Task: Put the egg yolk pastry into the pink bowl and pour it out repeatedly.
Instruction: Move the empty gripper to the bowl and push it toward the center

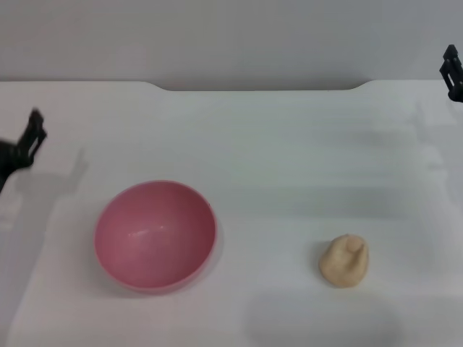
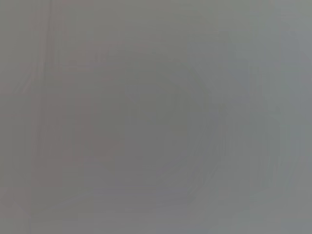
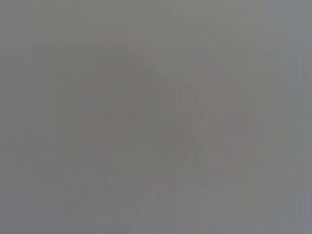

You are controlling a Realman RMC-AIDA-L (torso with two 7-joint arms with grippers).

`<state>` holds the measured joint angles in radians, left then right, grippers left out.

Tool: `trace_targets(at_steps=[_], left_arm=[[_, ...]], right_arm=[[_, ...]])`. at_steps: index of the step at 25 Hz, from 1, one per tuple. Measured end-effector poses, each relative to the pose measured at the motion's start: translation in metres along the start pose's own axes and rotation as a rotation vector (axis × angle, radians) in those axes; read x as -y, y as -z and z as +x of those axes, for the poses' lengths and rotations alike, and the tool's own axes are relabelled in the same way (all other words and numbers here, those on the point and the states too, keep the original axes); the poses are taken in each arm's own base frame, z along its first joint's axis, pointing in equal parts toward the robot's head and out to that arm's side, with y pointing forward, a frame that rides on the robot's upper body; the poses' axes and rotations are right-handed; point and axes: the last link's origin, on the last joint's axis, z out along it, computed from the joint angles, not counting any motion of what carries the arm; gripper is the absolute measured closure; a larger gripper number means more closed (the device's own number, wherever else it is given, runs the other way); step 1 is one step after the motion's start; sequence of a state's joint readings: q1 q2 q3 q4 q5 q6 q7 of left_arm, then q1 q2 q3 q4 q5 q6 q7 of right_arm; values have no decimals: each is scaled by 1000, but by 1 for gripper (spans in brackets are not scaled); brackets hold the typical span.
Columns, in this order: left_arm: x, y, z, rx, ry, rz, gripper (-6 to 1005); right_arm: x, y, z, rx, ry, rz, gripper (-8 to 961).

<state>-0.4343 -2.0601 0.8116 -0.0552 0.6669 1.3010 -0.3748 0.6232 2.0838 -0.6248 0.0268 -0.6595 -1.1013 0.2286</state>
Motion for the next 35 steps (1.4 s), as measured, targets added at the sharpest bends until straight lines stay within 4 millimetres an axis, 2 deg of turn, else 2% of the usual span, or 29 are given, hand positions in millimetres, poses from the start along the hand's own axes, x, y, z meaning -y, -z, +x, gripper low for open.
trace_targets(at_steps=[3, 7, 11, 14, 16, 17, 18, 22, 23, 24, 26, 28, 35], left_arm=[[5, -33, 17, 32, 109, -77, 215], [-2, -70, 44, 93, 108, -196, 215], [-10, -98, 76, 243, 132, -333, 215], [-12, -106, 96, 371, 161, -416, 215], [-12, -104, 110, 463, 185, -455, 215], [-9, -98, 119, 575, 183, -472, 215], [-9, -98, 119, 575, 183, -472, 215], [1, -78, 133, 830, 155, -439, 215], [1, -78, 133, 830, 155, -439, 215], [2, -71, 136, 900, 150, -420, 215], [-8, -51, 147, 1032, 45, -396, 215], [-14, -46, 149, 1069, 2, -392, 215], [-45, -40, 140, 1216, -96, -403, 214]], right_arm=[[0, 0, 1, -2, -1, 1, 377], [0, 3, 3, -8, -4, 4, 379], [0, 3, 3, -9, -12, 4, 381], [-1, 3, 3, -12, -21, 1, 382], [-3, 2, 4, -14, -25, -3, 383], [-4, 2, 3, -13, -25, -5, 384], [-4, 2, 3, -13, -25, -5, 384], [-5, -1, 2, -8, -24, -9, 386], [-5, -2, 1, -5, -23, -10, 386], [-5, -3, 0, -2, -21, -11, 387], [-6, -5, -2, 4, -19, -14, 388], [-7, -7, -4, 10, -17, -17, 389], [-10, -14, -9, 18, -13, -28, 392]])
